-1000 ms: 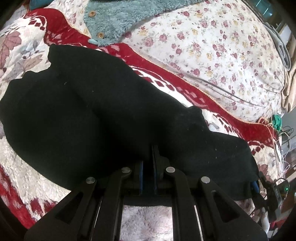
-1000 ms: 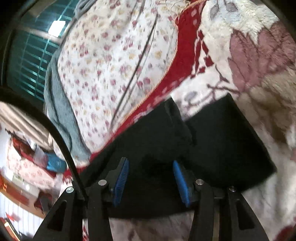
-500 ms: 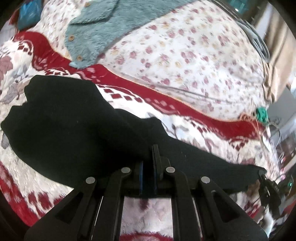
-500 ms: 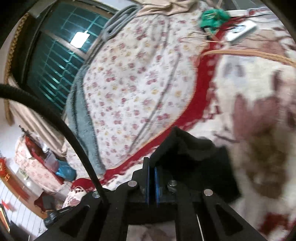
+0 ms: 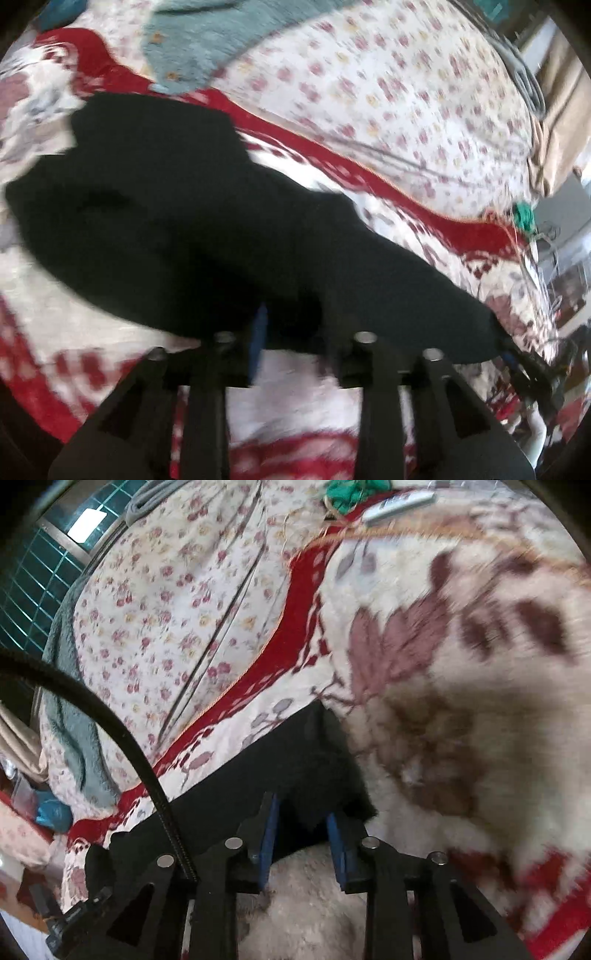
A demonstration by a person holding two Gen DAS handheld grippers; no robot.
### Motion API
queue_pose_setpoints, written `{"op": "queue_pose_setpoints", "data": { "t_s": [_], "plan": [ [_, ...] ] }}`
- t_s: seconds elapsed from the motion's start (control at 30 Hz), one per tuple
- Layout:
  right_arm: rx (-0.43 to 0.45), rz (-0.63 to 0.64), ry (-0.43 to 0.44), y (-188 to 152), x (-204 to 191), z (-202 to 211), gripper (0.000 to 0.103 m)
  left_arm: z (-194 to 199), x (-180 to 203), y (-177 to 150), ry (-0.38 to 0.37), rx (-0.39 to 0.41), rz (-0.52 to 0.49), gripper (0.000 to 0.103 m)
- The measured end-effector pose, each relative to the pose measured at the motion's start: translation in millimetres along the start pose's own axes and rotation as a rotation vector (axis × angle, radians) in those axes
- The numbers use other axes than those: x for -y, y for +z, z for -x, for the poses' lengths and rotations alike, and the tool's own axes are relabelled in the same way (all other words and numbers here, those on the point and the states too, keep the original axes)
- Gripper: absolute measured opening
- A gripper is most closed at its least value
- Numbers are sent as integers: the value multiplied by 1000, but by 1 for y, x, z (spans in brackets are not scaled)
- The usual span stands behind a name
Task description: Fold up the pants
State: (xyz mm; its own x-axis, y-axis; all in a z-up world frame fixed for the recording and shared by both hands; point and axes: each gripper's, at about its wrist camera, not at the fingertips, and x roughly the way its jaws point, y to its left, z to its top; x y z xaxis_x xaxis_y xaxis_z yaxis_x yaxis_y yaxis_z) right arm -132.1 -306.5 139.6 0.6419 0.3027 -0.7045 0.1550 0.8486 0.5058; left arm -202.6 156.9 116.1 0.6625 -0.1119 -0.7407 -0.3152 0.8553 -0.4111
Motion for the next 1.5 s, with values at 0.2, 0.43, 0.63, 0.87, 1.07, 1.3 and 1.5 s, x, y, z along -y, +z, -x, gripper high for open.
{"op": "queue_pose_setpoints", "data": {
  "t_s": [0.2,0.43,0.63,0.87,1.07,1.3,1.5],
  "plan": [
    [-68,258,426,-33,-96,-2,44,52,-68,15,70,110,92,58],
    [-234,632,632,-120,-249,-65,44,50,-125,52,36,60,223,61],
    [-172,1081,519,-199,-326,-84,48,32,-150,71,7,72,314,63],
    [-59,1211,342,-223,-330,-102,48,8,-165,100,5,66,357,67],
    [-147,1147,381,-205,-328,-120,40,-19,-164,112,46,59,340,66],
    [-187,824,600,-141,-313,-110,9,32,-140,123,13,144,261,18],
    [-216,819,690,-147,-316,-86,9,86,-133,103,84,237,188,16]
  ]
}}
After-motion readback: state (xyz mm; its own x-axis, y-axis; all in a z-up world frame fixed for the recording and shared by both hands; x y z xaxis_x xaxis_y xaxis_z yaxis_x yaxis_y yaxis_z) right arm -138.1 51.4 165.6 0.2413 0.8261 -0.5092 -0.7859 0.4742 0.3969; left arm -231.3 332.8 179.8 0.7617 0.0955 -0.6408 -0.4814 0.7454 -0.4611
